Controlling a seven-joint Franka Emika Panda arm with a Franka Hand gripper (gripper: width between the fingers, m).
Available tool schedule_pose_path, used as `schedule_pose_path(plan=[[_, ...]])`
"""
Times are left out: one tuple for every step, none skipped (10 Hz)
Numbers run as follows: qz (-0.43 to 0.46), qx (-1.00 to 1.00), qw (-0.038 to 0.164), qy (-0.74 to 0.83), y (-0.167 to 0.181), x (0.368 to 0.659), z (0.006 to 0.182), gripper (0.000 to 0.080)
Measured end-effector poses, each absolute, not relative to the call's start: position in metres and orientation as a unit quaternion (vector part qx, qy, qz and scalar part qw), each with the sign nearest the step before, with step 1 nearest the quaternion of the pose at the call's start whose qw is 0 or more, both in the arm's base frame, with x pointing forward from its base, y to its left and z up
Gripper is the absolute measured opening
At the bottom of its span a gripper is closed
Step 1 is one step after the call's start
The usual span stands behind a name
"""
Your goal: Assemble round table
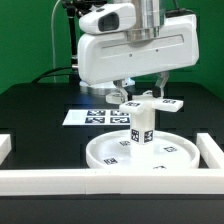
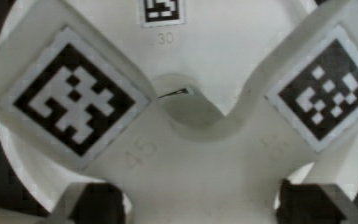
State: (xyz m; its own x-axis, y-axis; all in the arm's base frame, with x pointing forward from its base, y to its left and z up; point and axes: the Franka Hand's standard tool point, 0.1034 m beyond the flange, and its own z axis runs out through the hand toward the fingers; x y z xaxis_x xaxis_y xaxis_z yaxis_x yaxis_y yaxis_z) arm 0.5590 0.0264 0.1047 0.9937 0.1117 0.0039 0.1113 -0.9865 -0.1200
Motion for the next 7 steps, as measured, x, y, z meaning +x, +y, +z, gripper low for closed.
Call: schedule_pose_path(plan=[[0.000,-0.998,0.064,-0.011,0.0269,0.5592,0.1046,0.0427],[0.002,-0.998,0.064,0.025,0.0285,0.5592,0.1046,0.0427],[0.004,-0.996,0.065,0.059,0.0290,0.5594,0.1048,0.0427],[0.006,-0.994,0.065,0.090,0.0295,0.5594,0.1048,0.0424],[0.007,-0.992,0.065,0.105,0.0298,0.5595,0.1049,0.0424],[0.010,-0.988,0.066,0.140,0.0307,0.5595,0.1049,0.0424],[0.010,-0.982,0.068,0.173,0.0310,0.5597,0.1050,0.0421]])
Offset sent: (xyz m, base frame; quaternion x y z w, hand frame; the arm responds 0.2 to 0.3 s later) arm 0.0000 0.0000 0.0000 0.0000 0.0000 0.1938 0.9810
